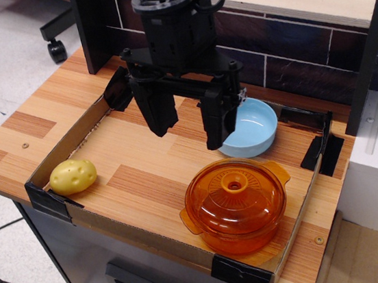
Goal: Put lid on pot
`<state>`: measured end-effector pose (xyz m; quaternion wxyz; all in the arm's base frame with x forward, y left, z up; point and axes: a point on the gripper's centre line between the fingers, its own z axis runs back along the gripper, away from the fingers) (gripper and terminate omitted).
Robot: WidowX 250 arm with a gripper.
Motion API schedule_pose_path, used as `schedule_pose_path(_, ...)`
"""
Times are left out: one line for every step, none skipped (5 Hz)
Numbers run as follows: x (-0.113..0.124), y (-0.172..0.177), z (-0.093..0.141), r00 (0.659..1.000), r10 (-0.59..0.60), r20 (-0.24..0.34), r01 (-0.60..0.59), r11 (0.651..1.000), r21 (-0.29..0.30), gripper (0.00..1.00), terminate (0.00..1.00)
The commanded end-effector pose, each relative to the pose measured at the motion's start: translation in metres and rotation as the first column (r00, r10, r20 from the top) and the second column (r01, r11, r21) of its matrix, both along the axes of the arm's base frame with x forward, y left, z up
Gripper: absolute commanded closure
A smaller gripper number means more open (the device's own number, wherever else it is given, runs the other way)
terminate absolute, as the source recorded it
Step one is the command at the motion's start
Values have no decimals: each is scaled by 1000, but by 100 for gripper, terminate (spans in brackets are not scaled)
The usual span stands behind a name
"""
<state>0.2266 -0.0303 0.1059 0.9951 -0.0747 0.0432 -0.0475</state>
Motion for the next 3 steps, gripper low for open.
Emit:
schedule_pose_path(7, 2, 12, 999, -10, 49, 10, 1000, 0, 0, 0)
schedule_pose_path(7, 2, 12, 999, -10, 49, 10, 1000, 0, 0, 0)
schedule_pose_path(7, 2, 12, 999, -10, 49, 10, 1000, 0, 0, 100)
